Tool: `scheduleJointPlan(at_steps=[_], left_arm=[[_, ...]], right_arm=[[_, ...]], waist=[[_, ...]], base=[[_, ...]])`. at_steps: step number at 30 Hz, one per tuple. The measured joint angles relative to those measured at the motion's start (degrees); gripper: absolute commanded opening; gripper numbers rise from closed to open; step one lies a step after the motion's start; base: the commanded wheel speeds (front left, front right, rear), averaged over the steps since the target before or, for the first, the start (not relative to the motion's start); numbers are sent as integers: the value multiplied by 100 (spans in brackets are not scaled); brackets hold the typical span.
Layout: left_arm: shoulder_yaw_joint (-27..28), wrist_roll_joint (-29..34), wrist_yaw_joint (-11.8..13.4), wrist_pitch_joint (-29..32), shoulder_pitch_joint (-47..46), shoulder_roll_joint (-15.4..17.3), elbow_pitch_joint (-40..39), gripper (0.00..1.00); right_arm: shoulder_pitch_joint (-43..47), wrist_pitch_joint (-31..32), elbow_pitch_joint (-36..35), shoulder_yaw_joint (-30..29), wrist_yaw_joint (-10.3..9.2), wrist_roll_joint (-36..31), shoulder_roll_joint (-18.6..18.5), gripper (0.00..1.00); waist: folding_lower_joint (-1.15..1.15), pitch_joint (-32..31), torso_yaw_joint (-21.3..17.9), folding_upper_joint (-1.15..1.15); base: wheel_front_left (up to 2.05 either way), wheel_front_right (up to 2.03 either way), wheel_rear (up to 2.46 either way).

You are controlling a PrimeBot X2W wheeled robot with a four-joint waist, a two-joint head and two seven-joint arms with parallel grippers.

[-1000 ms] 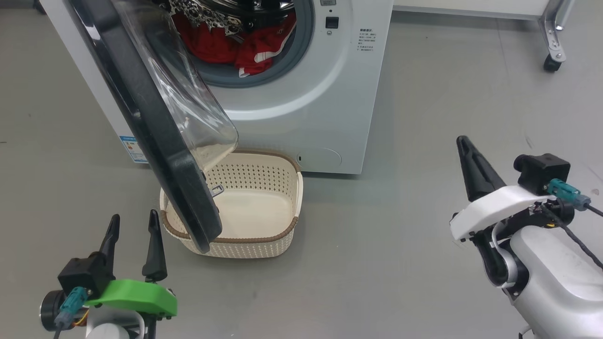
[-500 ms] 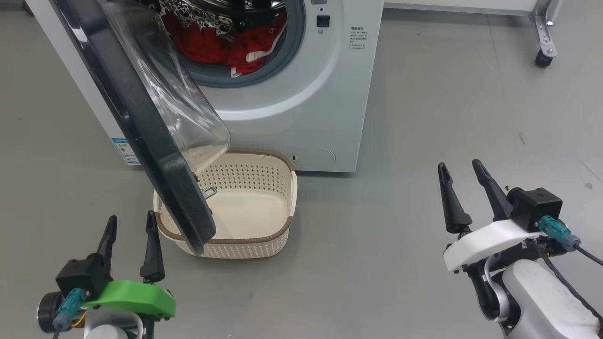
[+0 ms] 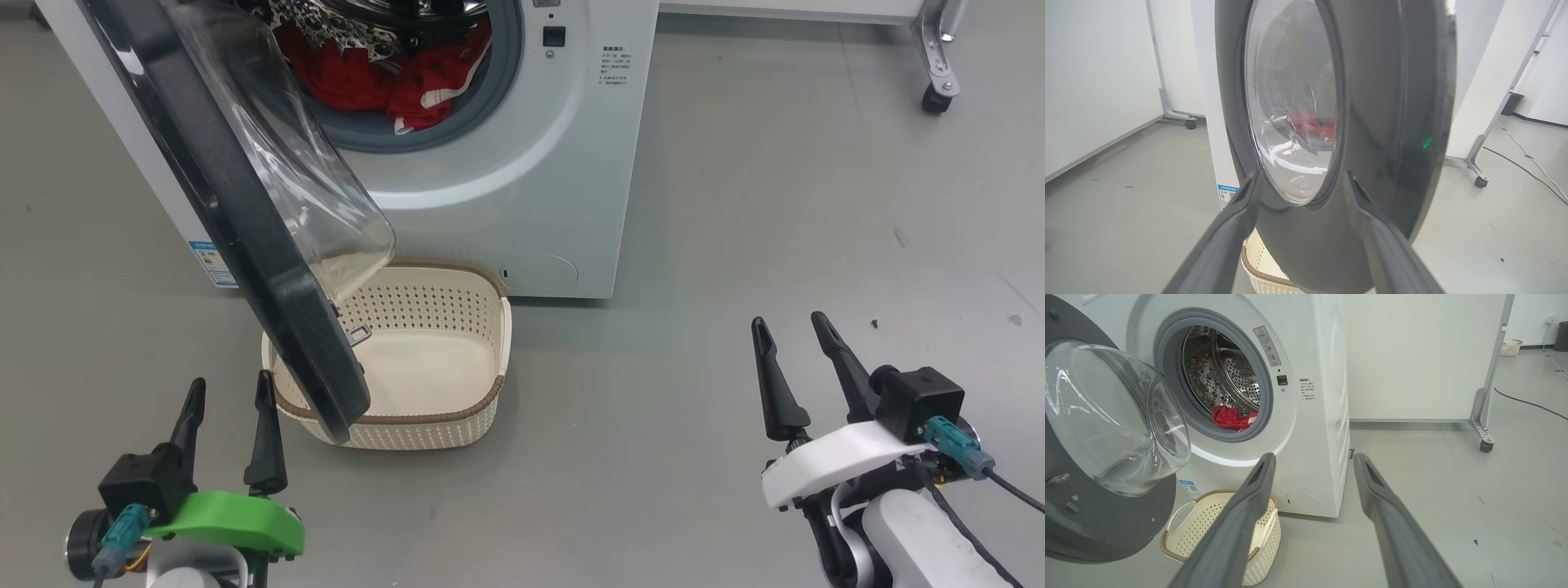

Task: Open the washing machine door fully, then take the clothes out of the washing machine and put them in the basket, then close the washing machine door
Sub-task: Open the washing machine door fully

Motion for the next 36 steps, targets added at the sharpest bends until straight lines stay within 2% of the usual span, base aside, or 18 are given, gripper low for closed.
scheduleJointPlan(at_steps=[25,36], left_arm=[[118,0,-1,0,57,0,-86,100],[112,0,-2,0,52,0,-68,100]], right_arm=[[427,0,-357,-433,3,-582,282,100],[474,0,-371,-588,108,-725,423,100]], waist=[[0,216,-108,0],[0,291,-98,0]], base=[[0,0,0],[0,0,0]])
